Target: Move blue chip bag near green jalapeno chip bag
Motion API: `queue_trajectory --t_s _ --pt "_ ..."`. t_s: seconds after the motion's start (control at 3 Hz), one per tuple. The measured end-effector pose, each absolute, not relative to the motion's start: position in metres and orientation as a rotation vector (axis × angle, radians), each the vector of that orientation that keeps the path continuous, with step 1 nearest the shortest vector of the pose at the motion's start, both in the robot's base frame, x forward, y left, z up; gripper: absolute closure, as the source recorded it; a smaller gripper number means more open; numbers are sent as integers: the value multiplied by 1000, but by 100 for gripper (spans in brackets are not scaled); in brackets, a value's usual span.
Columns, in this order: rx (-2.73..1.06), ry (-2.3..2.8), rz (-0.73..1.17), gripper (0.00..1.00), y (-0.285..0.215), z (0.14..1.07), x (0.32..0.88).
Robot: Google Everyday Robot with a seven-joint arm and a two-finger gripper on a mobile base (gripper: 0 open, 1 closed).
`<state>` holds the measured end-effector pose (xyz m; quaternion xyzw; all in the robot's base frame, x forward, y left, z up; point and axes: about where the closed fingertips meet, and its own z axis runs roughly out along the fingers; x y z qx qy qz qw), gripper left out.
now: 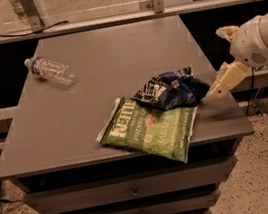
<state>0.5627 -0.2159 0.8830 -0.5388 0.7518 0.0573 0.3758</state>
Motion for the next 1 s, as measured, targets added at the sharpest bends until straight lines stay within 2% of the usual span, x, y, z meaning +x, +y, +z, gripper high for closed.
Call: queue_trajectory --t_s 0.33,0.67,1.0 --pt "-1287 1931 171 0 -267 898 562" --pt "-1226 1837 140 0 -312 960 562" --pt "-1228 1839 143 0 -312 959 562"
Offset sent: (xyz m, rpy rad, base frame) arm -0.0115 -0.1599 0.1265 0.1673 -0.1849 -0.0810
